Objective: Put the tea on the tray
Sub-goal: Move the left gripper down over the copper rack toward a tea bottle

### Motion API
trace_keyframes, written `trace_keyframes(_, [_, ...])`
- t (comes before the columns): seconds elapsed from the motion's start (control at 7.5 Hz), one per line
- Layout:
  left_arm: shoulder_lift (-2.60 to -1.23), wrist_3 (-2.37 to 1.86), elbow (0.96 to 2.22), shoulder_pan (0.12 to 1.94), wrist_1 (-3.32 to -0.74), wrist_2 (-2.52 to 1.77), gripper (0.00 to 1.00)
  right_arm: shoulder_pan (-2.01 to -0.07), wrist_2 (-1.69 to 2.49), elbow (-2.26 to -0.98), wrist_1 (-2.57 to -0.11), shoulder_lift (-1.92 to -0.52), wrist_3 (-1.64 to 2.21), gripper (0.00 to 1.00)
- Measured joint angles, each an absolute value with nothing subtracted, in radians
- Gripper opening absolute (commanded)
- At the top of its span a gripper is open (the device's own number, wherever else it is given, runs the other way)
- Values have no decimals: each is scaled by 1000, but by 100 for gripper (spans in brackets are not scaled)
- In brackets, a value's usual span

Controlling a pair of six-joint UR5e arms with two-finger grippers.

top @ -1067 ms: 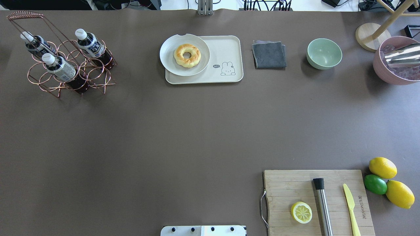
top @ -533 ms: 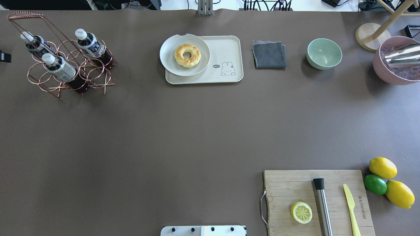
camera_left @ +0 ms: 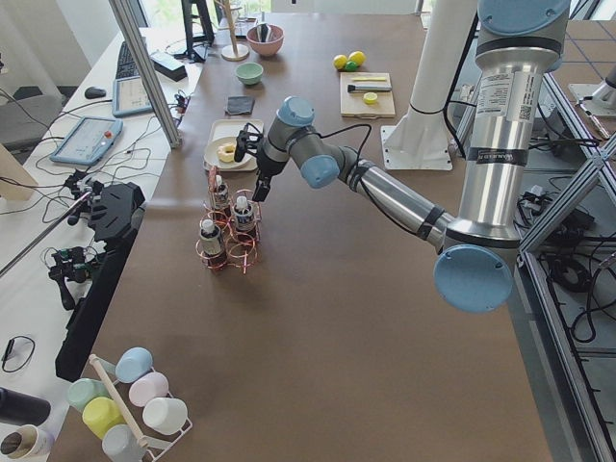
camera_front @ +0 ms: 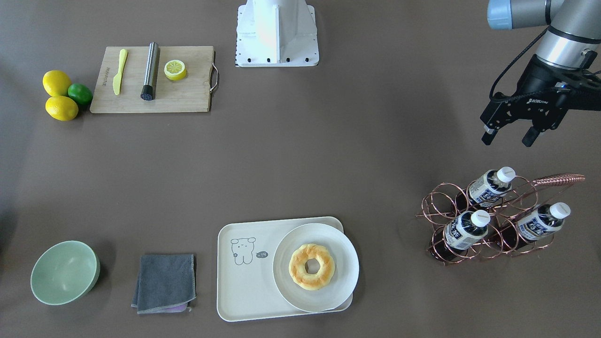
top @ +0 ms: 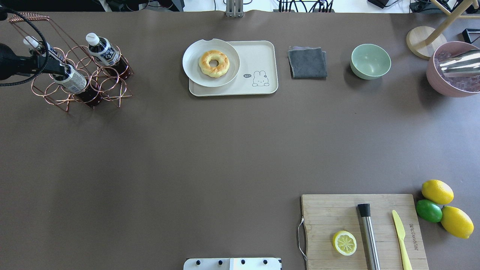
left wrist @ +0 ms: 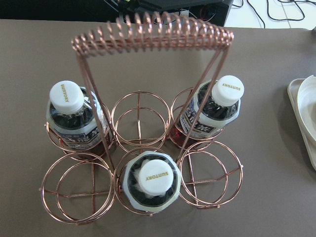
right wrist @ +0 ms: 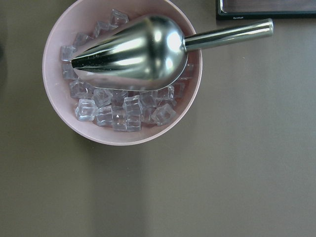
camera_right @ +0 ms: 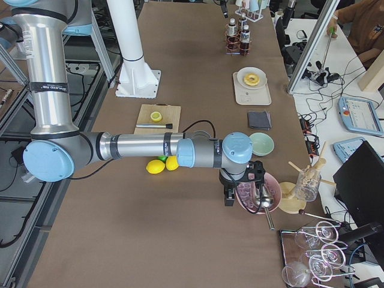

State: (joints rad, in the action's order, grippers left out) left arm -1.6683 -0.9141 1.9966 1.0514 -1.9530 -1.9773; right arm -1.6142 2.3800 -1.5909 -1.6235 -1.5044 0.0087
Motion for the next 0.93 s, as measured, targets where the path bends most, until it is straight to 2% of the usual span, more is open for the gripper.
trace_keyframes(0.27, [-1714, -899, 1934, 1044, -1952, -1922, 97, -1614, 2381, -1596, -1623, -1502, 9, 100])
trace_keyframes(0.4, [-1720, -871, 1918, 1041, -1953, -1904, 87, -1614, 2383, -1599, -1623, -1502, 9, 100])
trace_keyframes(0.53, [-1725, -855, 1907, 1041, -1954, -1898, 65, -1614, 2383, -1601, -1624, -1502, 9, 100])
trace_keyframes(0.67, [-1729, -848, 1895, 1040, -1955, -1899, 52, -1614, 2384, -1601, -1623, -1503, 9, 100])
trace_keyframes(0.93, [-1733, -845, 1884, 1039, -1956, -1901, 51, -1614, 2385, -1601, -1623, -1503, 9, 100])
